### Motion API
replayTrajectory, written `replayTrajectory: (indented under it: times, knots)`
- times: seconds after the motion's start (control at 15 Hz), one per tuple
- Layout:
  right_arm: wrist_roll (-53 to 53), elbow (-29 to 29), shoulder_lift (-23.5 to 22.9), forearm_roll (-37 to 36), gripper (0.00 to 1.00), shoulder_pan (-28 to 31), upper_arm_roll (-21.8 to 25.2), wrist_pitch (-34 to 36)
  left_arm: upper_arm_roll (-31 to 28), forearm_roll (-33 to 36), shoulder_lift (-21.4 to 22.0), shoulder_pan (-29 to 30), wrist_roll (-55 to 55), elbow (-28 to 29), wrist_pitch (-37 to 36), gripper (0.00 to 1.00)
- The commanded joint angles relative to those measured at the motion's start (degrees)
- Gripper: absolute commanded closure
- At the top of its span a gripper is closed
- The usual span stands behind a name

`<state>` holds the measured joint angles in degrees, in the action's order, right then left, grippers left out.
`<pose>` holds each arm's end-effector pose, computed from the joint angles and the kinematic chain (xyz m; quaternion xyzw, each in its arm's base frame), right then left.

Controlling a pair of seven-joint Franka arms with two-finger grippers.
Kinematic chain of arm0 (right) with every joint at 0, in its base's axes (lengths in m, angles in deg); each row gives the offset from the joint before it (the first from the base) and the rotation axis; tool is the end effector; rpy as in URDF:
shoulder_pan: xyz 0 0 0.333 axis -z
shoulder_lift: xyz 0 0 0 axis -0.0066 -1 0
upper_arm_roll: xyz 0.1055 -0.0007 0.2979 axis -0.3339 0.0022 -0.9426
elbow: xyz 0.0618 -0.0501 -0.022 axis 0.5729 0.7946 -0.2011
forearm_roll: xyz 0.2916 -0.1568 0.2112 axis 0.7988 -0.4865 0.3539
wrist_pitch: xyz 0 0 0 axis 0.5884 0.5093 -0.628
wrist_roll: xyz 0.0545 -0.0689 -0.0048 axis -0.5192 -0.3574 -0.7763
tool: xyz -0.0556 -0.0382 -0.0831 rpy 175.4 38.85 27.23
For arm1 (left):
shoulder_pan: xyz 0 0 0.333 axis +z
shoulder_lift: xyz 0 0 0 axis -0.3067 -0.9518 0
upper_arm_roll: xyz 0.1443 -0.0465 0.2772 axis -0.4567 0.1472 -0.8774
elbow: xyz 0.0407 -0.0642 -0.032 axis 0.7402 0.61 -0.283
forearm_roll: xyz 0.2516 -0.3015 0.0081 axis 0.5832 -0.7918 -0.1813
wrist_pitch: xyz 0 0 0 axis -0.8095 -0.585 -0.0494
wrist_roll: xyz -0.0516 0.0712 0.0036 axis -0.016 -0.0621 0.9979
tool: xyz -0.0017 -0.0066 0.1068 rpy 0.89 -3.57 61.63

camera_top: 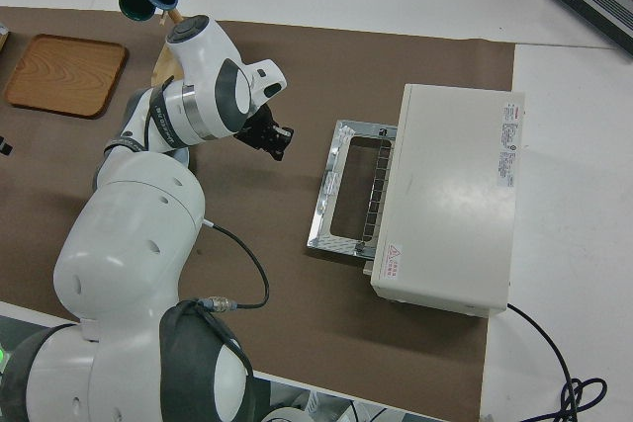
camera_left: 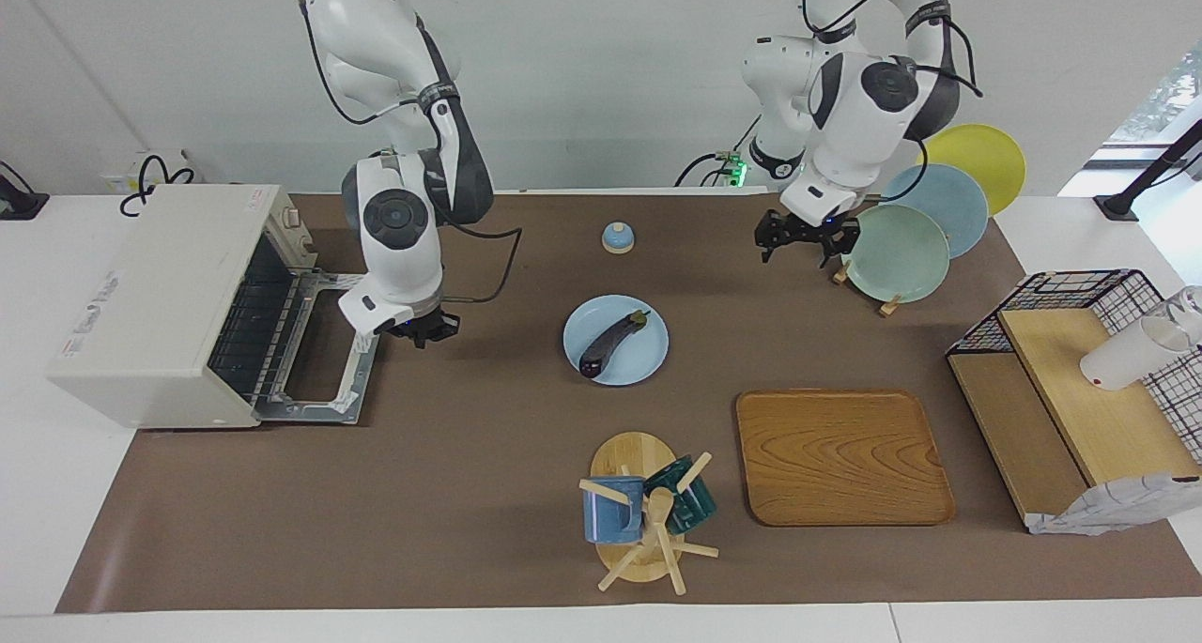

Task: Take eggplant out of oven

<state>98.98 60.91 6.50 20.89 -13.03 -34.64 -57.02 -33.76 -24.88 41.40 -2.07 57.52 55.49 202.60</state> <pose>0.5667 0.0943 0.3363 0.9921 -0.0404 -0.0739 0.0929 0.4375 -0.1846 0.4343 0.9931 -0.1119 -0.0014 0.0359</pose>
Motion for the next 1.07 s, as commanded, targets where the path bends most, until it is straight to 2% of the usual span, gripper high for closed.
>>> replayTrajectory:
  times: [0.0, 0.13, 0.27, 0.4, 0.6, 0.87, 1.0]
  knots:
    - [-1.94, 7.76, 3.33, -1.23, 1.0, 3.77, -0.9, -5.38, -0.97, -2.97, -4.79, -9.04, -5.71, 0.16, 8.89, 0.0]
    - [-2.11, 10.41, 3.33, -1.41, 1.0, 4.39, -0.81, -9.42, -0.97, -3.07, -8.49, -14.24, -9.78, -1.33, 14.18, 0.0]
    - [-2.46, 10.59, 2.81, -3.85, 1.0, 4.92, -0.81, -9.53, -0.88, -3.07, -11.48, -17.06, -9.61, -3.96, 15.34, 0.0]
    - [-2.73, 10.51, 2.81, -9.46, 1.0, 4.83, -0.9, -8.74, -0.88, -3.07, -13.16, -19.7, -8.12, -5.82, 15.87, 0.0]
    - [-5.61, 9.72, 2.81, -14.24, 1.0, 5.0, -0.9, -7.51, -0.79, -3.07, -20.0, -23.83, -6.71, -11.42, 19.21, 0.0]
    - [-15.97, 3.93, 4.29, -13.89, 1.0, 8.33, -0.98, -1.89, -0.71, -3.07, -30.89, -24.37, -6.62, -23.37, 18.95, 0.0]
    - [-21.34, 2.69, 6.22, -13.19, 1.0, 10.97, -1.07, -0.57, -0.79, -2.81, -33.81, -23.06, -5.66, -26.99, 17.55, 0.0]
